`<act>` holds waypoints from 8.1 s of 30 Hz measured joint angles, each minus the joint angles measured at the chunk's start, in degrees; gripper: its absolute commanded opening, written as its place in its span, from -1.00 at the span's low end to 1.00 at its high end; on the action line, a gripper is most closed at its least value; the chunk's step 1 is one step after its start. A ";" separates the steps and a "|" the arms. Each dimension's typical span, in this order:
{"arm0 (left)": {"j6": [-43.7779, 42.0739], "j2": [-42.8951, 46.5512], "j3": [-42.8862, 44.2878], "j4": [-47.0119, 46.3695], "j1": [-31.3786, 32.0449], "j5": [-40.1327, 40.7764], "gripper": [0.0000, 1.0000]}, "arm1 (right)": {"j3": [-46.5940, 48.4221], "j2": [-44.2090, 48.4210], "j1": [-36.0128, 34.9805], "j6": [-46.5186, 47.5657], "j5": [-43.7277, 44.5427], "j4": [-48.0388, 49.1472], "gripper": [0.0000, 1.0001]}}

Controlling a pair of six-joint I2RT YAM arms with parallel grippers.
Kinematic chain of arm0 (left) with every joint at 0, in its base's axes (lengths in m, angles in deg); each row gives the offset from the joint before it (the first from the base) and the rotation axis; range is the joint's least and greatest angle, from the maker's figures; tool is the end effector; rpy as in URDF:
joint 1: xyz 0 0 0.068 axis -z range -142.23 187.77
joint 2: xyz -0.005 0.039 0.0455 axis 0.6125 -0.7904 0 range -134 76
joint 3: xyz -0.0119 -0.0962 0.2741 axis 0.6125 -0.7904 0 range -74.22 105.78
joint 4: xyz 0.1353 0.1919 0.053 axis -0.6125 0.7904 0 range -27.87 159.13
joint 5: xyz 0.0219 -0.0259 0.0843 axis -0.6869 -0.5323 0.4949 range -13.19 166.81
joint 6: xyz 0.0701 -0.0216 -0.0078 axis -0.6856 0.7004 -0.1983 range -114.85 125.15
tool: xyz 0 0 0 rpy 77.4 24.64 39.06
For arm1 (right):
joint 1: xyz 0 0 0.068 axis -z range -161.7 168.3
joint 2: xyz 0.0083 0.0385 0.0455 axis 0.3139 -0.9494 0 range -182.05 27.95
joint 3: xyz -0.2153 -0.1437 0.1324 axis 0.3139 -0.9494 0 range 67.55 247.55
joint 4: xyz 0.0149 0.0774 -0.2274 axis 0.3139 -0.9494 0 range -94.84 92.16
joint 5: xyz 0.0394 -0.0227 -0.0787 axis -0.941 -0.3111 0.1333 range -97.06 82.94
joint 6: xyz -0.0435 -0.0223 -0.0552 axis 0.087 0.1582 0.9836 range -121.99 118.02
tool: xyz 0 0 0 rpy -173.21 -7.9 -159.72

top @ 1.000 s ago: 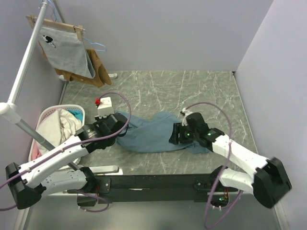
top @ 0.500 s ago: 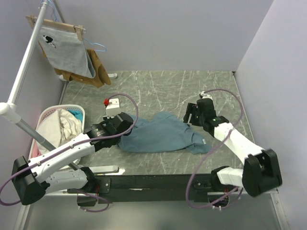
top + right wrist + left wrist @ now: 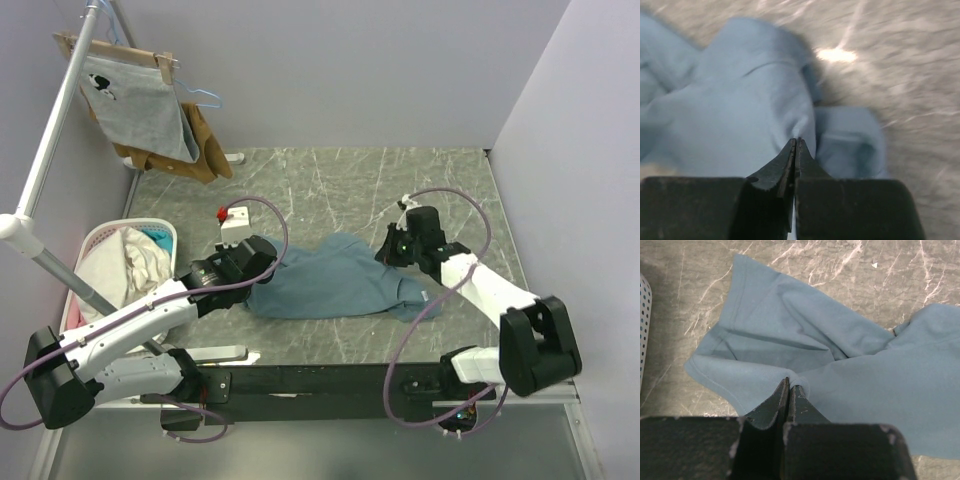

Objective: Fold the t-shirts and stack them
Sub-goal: Flatten out the tshirt

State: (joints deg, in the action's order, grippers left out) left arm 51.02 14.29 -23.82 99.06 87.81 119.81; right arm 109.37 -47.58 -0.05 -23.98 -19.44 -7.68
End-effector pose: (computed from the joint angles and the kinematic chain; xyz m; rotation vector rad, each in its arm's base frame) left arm 0.1578 -0.1228 0.2885 -0.2416 2.1345 -0.0412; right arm 0.2475 0.0960 0.2210 -0.0349 2.3874 0.5958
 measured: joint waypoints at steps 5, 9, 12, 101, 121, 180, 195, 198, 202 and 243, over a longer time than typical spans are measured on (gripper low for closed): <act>-0.15 0.00 -1.07 -0.70 -0.26 -0.57 -0.98 | -2.51 9.38 -6.45 -0.20 -5.09 -1.55 -1.00; -0.20 -0.04 -1.29 -1.01 -0.52 -1.36 -0.98 | -6.62 15.78 -16.83 -3.50 -8.66 -0.63 -0.38; -0.33 -0.31 -1.29 -1.60 -0.59 -1.64 -0.98 | -11.10 17.03 -24.00 -7.19 -9.51 -1.42 -0.06; -3.28 -3.28 -5.07 -8.41 -4.00 -7.23 -0.96 | -14.64 29.40 -38.69 -19.19 20.00 -14.64 0.65; -3.65 -3.26 -5.07 -8.41 -4.00 -7.23 -0.99 | -18.95 25.42 -34.47 -19.04 16.26 -6.43 -1.00; -16.50 -8.13 27.26 -3.82 -13.94 -8.28 -0.98 | 40.63 10.78 -4.37 13.84 42.58 -20.00 -1.00; -22.99 -41.99 37.48 -26.82 -33.16 -19.71 -0.81 | 75.73 -44.85 11.34 5.29 16.39 -21.11 -0.73; -25.49 -51.15 44.98 -31.19 -34.25 -22.49 0.25 | 89.07 -52.89 11.98 4.85 15.82 -19.37 0.99; -27.21 -60.11 53.48 -31.74 -35.28 -24.46 0.99 | 92.08 -55.98 12.92 5.31 14.64 -16.11 0.99; -8.96 -25.92 -6.99 -24.85 -18.01 -24.52 0.99 | -1.11 -6.69 -3.52 -6.49 8.28 -5.79 0.99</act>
State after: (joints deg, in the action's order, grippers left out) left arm 42.05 -11.63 -30.82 74.20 69.80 95.29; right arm 108.26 -54.27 -3.57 -30.48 -11.16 -13.48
